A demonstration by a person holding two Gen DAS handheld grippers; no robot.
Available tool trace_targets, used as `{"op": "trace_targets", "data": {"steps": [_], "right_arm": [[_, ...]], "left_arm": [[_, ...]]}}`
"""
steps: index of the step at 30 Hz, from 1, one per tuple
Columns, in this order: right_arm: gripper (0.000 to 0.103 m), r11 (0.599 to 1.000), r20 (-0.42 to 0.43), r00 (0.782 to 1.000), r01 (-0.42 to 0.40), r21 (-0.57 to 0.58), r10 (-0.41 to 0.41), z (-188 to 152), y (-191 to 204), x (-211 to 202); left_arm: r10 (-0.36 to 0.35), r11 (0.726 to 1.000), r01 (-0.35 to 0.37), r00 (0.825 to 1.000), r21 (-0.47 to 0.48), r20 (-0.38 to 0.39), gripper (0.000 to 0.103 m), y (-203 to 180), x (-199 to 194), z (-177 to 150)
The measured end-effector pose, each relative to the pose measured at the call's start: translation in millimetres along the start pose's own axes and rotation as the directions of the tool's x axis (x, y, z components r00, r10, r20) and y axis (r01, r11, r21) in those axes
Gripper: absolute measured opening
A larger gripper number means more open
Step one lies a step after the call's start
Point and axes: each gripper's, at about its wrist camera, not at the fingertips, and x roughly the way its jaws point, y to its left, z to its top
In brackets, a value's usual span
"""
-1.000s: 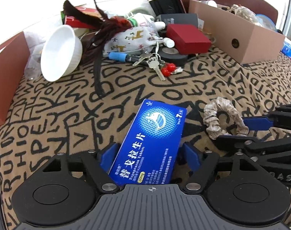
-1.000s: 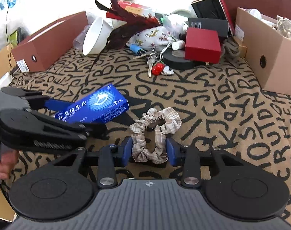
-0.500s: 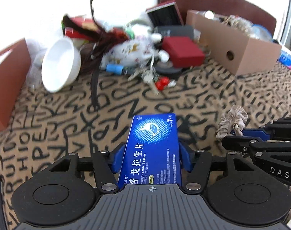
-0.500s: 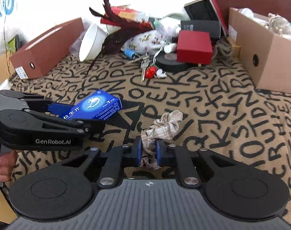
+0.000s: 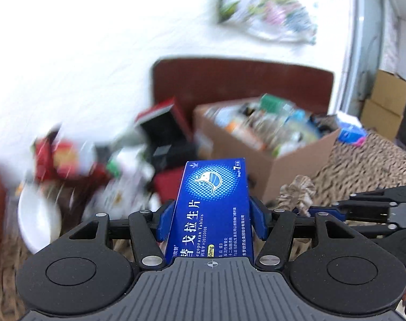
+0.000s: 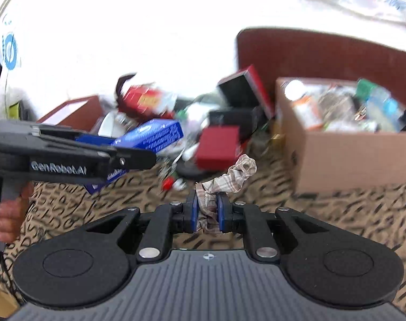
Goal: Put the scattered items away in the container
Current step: 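Carry the medicine box and scrunchie with both tools over the cardboard box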
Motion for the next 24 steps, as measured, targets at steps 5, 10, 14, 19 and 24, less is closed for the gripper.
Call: {"op": "trace_targets", "data": {"steps": [5,10,14,19,24], "right_arm": [[0.017,0.999,0.067,0.997,0.046,0.015,-0.047,39,-39,-8],[0.017,0.994,0.111,0.988,0.107,0.008,-0.107,81,-82,-4],[0.017,0.989,0.101,0.984,0.145,0.014,-0.146,104,-119,20],[0.017,0.987,0.068,0.985,0.158,0.019,-0.158,127,-159,59],[0.017,0.985,0.042,0.984,0.174,0.016,-0.174,146,-190,99]], "left_arm": [[-0.048,0.999,0.047,0.998,0.020,0.044,0.060,-23,29,61],[-0.053,0.999,0.052,0.998,0.017,0.038,0.061,-43,82,110],[-0.025,0.999,0.025,0.999,0.025,0.024,0.061,-55,137,142],[0.011,1.000,-0.011,1.000,0.022,0.014,0.061,-59,198,169],[0.038,0.999,-0.037,0.998,0.009,-0.040,0.061,-56,252,179]]}}
